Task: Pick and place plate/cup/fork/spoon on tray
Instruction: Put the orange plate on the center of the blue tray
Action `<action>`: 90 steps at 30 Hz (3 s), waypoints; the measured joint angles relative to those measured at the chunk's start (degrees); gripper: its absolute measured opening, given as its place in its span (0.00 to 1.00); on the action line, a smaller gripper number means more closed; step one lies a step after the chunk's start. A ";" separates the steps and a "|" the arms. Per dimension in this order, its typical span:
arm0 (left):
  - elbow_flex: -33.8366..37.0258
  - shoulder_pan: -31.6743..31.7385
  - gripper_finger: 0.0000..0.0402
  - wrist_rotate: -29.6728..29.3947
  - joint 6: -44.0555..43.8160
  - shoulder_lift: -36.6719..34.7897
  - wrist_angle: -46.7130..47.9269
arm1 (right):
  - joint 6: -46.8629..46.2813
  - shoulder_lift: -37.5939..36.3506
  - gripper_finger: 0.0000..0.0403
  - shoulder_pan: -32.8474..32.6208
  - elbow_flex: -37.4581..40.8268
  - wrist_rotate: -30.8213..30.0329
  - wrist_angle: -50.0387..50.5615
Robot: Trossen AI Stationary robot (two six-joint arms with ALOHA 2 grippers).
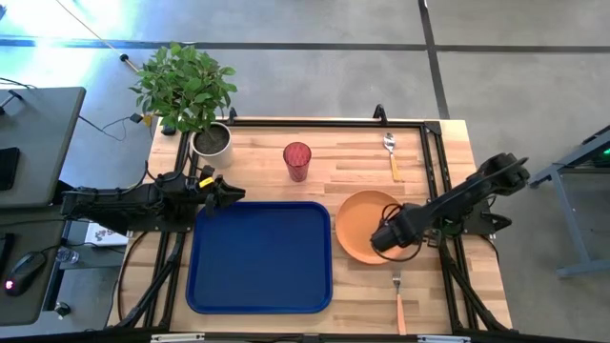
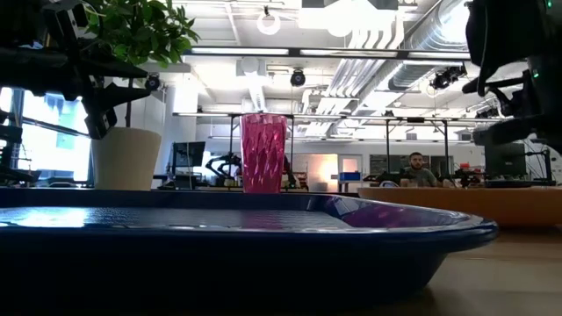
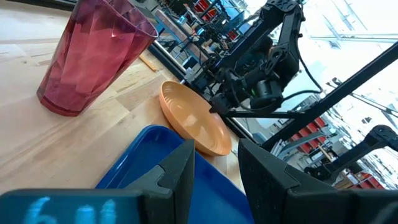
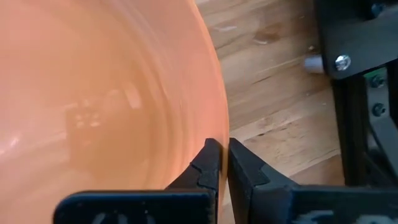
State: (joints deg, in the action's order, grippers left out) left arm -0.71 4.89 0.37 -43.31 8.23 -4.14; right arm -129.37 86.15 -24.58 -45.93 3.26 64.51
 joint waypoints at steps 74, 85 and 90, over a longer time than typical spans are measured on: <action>0.00 0.01 0.29 -0.01 -0.12 0.00 -0.07 | 17.40 -27.60 0.00 0.20 -0.07 -25.80 -15.26; 0.00 0.01 0.29 -0.01 -0.12 0.00 -0.07 | 24.78 -19.71 0.00 0.22 -0.07 -26.99 -31.64; -0.01 0.01 0.29 -0.01 -0.09 0.02 -0.07 | 29.03 -15.55 0.00 0.22 -0.07 -28.98 -41.16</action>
State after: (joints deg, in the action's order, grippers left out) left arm -0.72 4.90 0.36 -43.40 8.25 -4.21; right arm -100.34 70.61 -24.36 -46.00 -25.72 23.35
